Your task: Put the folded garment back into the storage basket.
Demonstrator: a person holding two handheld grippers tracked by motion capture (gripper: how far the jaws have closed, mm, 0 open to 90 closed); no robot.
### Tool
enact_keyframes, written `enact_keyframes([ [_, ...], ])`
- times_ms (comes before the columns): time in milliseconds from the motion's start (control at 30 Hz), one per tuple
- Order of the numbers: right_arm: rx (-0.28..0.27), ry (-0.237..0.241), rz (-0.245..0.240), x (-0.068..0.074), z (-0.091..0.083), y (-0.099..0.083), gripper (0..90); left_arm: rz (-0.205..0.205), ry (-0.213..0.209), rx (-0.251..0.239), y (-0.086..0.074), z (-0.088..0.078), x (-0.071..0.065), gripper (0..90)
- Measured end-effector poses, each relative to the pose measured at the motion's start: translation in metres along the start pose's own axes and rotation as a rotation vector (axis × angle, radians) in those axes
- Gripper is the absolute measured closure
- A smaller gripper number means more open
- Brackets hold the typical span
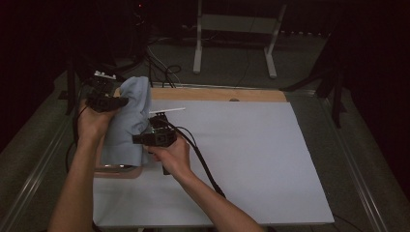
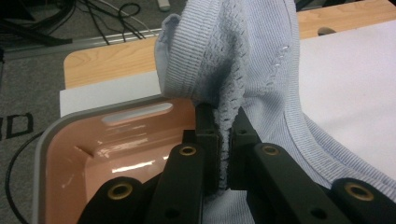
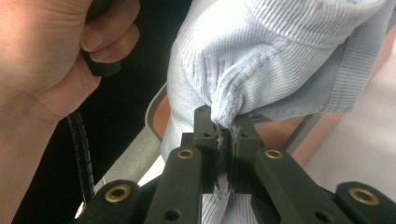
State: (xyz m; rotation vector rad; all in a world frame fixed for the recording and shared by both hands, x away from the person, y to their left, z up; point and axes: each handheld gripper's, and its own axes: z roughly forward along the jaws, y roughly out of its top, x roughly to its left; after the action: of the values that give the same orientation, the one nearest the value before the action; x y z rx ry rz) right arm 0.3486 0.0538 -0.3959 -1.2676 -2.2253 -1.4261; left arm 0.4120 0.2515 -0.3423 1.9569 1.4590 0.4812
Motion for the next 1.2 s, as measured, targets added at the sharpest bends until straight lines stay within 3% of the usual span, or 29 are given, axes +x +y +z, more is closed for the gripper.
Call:
enact_keyframes([
  [867, 0.013, -0.009, 0.003, -0.004, 0.028, -0.005, 84.6, -0.029, 0.051, -0.002, -0.008, -0.007, 0.019, 87.0],
  [1200, 0.015, -0.039, -0.009, -0.005, 0.036, -0.007, 84.6, -0.039, 0.075, 0.010, -0.011, -0.005, 0.027, 87.1],
])
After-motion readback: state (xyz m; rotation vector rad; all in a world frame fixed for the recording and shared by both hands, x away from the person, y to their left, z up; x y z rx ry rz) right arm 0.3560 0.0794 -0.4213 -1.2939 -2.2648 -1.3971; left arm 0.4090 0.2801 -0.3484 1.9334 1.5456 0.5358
